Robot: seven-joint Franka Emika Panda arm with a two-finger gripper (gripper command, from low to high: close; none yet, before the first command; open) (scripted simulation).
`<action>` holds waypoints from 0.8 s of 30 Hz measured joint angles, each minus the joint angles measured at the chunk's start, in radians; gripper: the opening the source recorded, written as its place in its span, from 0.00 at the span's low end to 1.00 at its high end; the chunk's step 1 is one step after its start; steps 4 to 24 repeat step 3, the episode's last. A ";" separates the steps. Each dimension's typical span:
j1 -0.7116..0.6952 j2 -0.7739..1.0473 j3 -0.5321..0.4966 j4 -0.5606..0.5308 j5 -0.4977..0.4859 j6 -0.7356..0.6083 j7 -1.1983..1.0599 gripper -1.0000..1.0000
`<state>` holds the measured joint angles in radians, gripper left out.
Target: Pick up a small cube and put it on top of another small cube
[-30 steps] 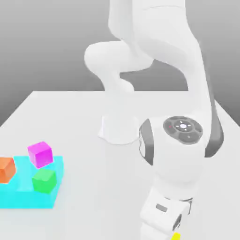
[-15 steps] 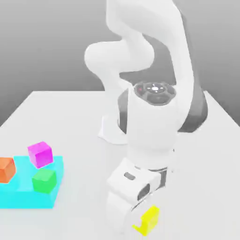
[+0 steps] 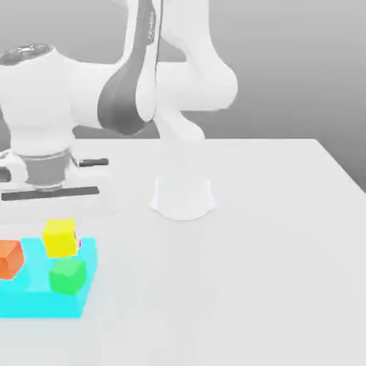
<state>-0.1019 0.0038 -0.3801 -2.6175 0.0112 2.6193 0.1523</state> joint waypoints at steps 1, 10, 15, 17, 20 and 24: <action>0.000 0.016 0.002 -0.003 0.009 0.018 -0.007 1.00; -0.003 0.016 0.002 -0.003 0.009 0.018 -0.007 1.00; -0.003 0.016 0.002 -0.003 0.009 0.018 -0.007 1.00; -0.003 0.016 0.002 -0.003 0.009 0.018 -0.007 1.00; -0.003 0.016 0.002 -0.003 0.009 0.018 -0.007 1.00; -0.003 0.016 0.002 -0.003 0.009 0.018 -0.007 1.00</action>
